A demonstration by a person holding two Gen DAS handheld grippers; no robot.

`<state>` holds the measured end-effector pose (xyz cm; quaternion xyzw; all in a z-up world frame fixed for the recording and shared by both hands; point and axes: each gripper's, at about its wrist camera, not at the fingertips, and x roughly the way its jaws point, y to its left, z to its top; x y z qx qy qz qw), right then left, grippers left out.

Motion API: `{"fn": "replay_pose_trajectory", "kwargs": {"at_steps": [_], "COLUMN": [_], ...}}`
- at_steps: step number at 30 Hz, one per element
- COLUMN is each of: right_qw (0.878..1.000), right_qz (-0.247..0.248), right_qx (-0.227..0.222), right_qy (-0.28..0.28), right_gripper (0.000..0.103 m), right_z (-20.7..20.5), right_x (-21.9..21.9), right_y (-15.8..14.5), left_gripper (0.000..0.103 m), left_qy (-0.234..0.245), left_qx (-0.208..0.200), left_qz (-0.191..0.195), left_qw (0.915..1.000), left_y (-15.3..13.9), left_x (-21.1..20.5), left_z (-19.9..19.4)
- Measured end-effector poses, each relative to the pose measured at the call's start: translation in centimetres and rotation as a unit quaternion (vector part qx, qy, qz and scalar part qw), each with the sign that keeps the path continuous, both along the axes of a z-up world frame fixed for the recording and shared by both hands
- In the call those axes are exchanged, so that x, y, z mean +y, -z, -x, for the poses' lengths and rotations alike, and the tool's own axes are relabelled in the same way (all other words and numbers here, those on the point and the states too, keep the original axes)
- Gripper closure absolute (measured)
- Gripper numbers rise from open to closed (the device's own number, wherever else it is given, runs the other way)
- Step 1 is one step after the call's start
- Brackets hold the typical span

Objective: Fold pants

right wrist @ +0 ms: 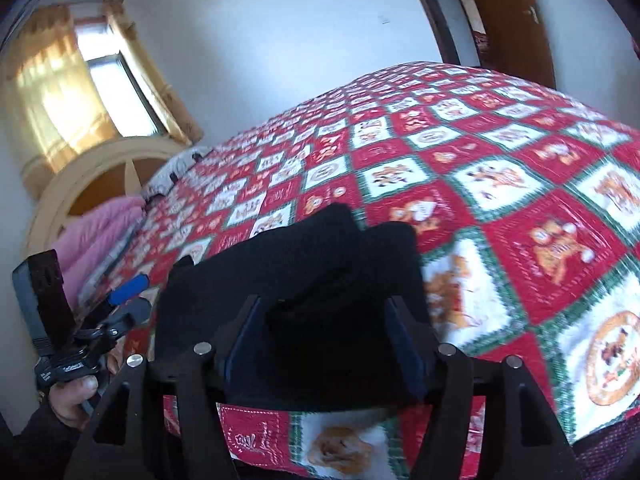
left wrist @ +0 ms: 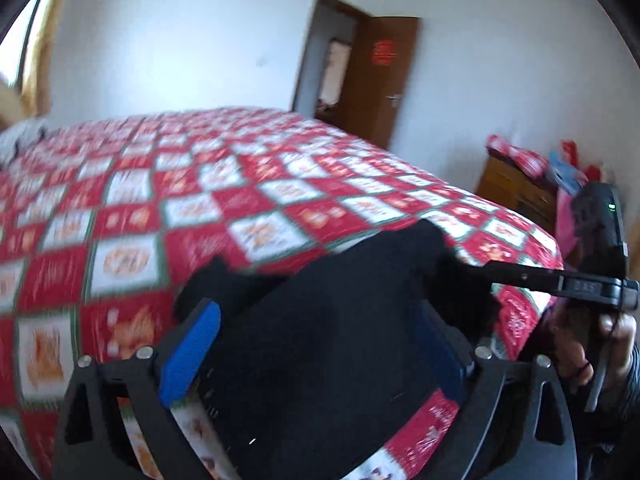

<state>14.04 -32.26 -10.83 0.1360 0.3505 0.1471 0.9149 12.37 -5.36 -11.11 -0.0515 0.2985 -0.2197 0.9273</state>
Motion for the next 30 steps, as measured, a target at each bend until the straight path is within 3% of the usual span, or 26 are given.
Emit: {"fn": "replay_pose_trajectory", "kwargs": {"at_steps": [4, 7, 9, 10, 11, 17, 20, 22, 25, 27, 30], "right_qw": [1.000, 0.996, 0.998, 0.998, 0.998, 0.999, 0.996, 0.994, 0.995, 0.995, 0.995], "right_qz": [0.026, 0.084, 0.053, 0.043, 0.042, 0.024, 0.052, 0.038, 0.039, 0.055, 0.060], "right_qx": [0.007, 0.014, 0.028, 0.035, 0.031, -0.012, 0.021, 0.060, 0.053, 0.038, 0.035], "right_qy": [-0.009, 0.030, 0.031, 0.024, 0.023, 0.021, 0.066, 0.080, 0.073, 0.070, 0.073], "right_gripper": [0.039, 0.039, 0.063, 0.085, 0.087, 0.088, 0.088, 0.088, 0.088, 0.087, 0.085], "right_z": [-0.1, -0.6, -1.2, -1.3, -1.2, 1.8, 1.8, 0.8, 0.8, 1.1, 1.2], "right_x": [2.1, 2.2, 1.2, 0.8, 0.7, -0.7, -2.8, -4.3, -4.1, -3.4, -3.2], "right_y": [0.3, 0.8, 1.4, 1.6, 1.5, -0.7, 0.9, 3.1, 3.1, 2.6, 2.9], "left_gripper": [0.005, 0.005, 0.003, 0.002, 0.002, 0.000, 0.000, 0.000, 0.001, 0.015, 0.028], "left_qy": [-0.025, -0.025, -0.022, -0.023, -0.025, -0.055, -0.070, -0.083, -0.066, -0.034, 0.021], "left_qx": [0.011, 0.012, 0.008, 0.006, 0.008, 0.013, 0.021, 0.016, -0.009, -0.013, 0.004], "left_qz": [-0.030, -0.038, -0.045, -0.046, -0.045, -0.048, -0.025, -0.015, -0.024, -0.038, -0.040], "left_qw": [0.9992, 0.9989, 0.9987, 0.9986, 0.9987, 0.9972, 0.9970, 0.9963, 0.9974, 0.9986, 0.9990], "left_y": [1.8, 2.3, 2.4, 2.4, 2.4, 2.2, 2.3, 1.7, 0.3, -0.3, -0.2], "left_x": [-0.2, -0.7, -0.9, -0.8, -0.8, 0.6, 2.1, 3.1, 3.2, 2.4, 0.9], "left_z": [-0.3, -0.5, -0.4, -0.4, -0.5, -1.3, -1.9, -2.4, -3.3, -4.2, -5.5]}}
